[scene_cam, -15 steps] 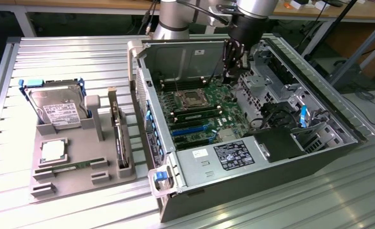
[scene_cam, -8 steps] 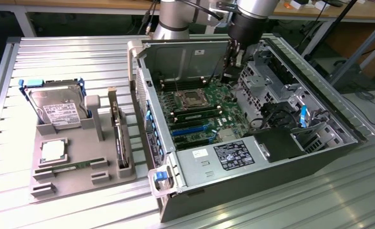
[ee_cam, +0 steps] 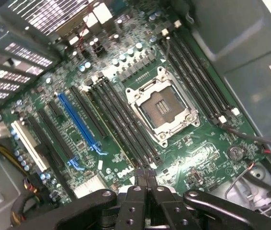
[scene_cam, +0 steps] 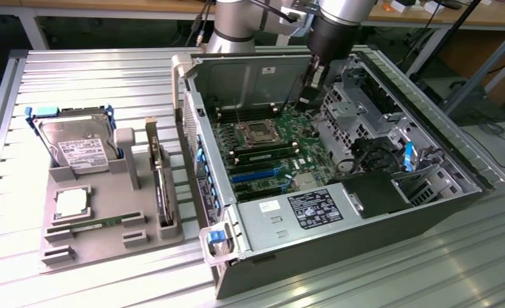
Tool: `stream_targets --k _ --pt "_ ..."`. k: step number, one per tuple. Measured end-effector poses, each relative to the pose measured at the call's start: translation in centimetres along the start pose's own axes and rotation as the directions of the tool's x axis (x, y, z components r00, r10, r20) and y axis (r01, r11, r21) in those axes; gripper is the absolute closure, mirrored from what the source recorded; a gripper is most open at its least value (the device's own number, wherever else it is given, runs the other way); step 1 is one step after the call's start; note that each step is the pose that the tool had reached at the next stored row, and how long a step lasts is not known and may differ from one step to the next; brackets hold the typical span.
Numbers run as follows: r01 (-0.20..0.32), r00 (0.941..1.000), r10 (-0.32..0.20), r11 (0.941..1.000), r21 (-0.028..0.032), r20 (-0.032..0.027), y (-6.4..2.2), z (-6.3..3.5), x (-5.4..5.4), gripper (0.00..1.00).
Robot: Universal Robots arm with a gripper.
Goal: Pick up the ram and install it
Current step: 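Press down the ram until it locks into place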
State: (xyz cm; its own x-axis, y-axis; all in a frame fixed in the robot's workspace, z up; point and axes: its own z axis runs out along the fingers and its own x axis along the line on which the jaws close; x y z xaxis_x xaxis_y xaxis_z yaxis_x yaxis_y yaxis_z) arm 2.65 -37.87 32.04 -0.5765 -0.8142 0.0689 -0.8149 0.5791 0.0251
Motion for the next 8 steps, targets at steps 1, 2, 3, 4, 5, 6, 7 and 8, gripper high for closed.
stream_targets --k 1,2,3,4,5,6,7,8 --pt "-0.013 0.9999 0.013 0.9999 -0.0009 0.0003 0.00 0.00 0.00 0.90" --pt "-0.025 0.9997 0.025 0.9997 -0.0017 0.0006 0.00 0.00 0.00 0.90" --pt "-0.041 0.9992 0.041 0.9992 -0.0028 0.0010 0.00 0.00 0.00 0.90" --pt "-0.049 0.9988 0.049 0.9988 -0.0034 0.0012 -0.02 0.00 -0.01 0.90" --pt "-0.057 0.9984 0.057 0.9984 -0.0040 0.0014 -0.02 0.00 -0.02 0.90" --pt "-0.067 0.9978 0.067 0.9978 -0.0047 0.0015 -0.03 0.00 -0.02 0.90" --pt "-0.077 0.9970 0.077 0.9970 -0.0055 0.0018 -0.04 0.00 -0.03 0.90" --pt "-0.086 0.9963 0.086 0.9963 -0.0060 0.0019 -0.07 0.00 -0.05 0.90"
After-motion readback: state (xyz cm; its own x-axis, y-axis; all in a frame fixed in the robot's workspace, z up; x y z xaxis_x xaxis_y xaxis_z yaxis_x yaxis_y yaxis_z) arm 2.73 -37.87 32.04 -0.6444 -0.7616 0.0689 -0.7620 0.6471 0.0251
